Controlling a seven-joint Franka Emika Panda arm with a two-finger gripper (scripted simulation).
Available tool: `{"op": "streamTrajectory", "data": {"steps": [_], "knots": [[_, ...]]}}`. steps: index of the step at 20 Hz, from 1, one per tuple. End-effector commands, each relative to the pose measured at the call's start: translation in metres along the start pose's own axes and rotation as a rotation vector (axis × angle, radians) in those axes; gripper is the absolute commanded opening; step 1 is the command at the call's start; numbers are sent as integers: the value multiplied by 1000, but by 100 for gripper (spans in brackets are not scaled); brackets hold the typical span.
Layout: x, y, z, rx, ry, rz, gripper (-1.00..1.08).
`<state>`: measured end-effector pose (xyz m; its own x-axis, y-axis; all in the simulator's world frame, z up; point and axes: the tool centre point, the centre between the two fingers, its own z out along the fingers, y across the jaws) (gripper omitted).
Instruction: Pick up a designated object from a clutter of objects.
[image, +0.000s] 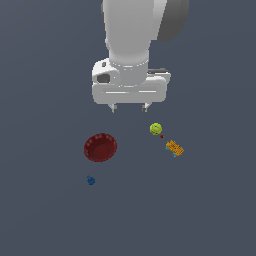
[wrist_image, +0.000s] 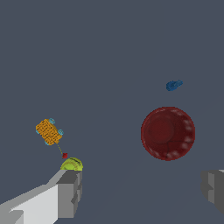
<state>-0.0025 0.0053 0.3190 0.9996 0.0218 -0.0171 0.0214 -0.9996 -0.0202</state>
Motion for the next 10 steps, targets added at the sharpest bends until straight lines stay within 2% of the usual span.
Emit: {"op": "streamTrajectory", "data": {"steps": [1, 10], "knots": [[0, 0, 0, 0, 0, 0, 100], [-1, -9, -7, 16, 25, -37, 100]]}}
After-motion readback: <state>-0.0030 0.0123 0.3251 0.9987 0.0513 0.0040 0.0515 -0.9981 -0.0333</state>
